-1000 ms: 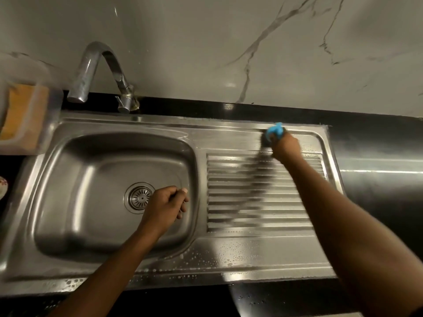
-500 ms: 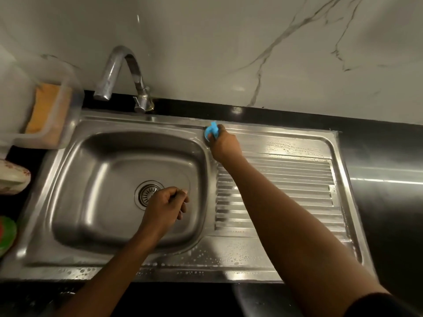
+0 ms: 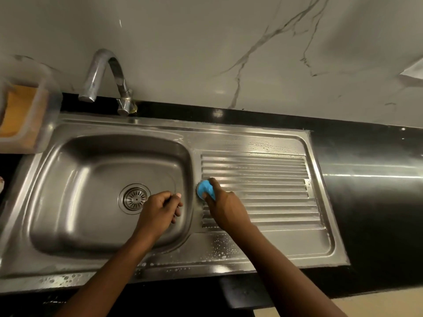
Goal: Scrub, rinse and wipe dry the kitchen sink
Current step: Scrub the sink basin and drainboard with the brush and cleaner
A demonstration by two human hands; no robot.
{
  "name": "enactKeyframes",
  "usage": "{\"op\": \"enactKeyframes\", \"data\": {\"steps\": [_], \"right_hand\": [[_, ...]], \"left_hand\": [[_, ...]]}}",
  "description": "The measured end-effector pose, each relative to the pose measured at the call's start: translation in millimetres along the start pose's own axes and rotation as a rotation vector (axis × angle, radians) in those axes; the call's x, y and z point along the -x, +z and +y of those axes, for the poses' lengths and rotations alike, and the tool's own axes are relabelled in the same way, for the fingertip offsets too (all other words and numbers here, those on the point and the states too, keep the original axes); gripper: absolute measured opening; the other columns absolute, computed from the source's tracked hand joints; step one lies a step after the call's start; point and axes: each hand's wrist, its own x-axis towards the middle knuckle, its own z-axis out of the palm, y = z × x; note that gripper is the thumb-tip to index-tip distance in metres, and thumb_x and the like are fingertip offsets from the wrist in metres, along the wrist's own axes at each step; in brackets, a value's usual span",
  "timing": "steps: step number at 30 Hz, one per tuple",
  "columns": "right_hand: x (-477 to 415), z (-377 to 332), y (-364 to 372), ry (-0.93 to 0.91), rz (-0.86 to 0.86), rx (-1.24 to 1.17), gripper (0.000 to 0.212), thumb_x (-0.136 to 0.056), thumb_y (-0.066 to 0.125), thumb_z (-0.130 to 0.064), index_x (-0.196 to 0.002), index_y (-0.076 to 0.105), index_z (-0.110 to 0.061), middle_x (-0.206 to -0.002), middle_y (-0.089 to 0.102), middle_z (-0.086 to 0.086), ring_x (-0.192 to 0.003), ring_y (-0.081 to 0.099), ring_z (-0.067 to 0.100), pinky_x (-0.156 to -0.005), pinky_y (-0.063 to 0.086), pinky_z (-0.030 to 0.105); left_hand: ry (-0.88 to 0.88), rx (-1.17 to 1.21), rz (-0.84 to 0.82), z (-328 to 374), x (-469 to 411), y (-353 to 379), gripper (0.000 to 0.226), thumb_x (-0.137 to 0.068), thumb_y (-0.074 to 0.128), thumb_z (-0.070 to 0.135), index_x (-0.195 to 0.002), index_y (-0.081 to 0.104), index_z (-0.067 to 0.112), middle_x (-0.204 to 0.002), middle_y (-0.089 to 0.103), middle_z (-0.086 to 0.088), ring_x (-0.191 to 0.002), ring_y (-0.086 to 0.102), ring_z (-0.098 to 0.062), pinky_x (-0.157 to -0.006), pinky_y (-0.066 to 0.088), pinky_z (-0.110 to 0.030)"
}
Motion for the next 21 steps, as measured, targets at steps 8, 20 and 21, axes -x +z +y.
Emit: {"op": "enactKeyframes", "data": {"steps": [8, 20, 21], "right_hand": [[-67, -37, 4, 0.042, 0.075, -0.035, 0.058, -0.109, 0.044, -0.044, -0.161, 0.025, -0.026, -0.116, 0.07, 0.014, -0.093, 0.07, 0.028, -0.073, 0.055, 0.039], [30, -18, 10, -0.036, -0.084, -0.052, 0.056, -0.107, 0.047, -0.046, -0.158, 0.035, -0.026, -0.126, 0.068, 0.019, -0.108, 0.068, 0.039, -0.087, 0.051, 0.043], [46, -14, 14, -0.054, -0.093, -0.045, 0.056, -0.107, 0.048, -0.046, -0.158, 0.035, -0.027, -0.128, 0.068, 0.018, -0.112, 0.066, 0.04, -0.087, 0.05, 0.042]], "left_hand": [[-0.001, -0.032, 0.011, 2, 11, -9, 0.032, -0.105, 0.059, 0.027, -0.081, 0.073, 0.011, -0.067, 0.072, -0.009, -0.055, 0.062, -0.019, -0.056, 0.05, -0.029], [-0.039, 0.022, 0.217, -19, 66, -19, 0.032, -0.103, 0.062, 0.024, -0.077, 0.073, 0.009, -0.063, 0.07, -0.01, -0.05, 0.06, -0.019, -0.055, 0.048, -0.03], [-0.042, 0.033, 0.231, -20, 71, -17, 0.031, -0.103, 0.062, 0.023, -0.077, 0.072, 0.008, -0.063, 0.07, -0.01, -0.05, 0.059, -0.019, -0.055, 0.048, -0.03]]}}
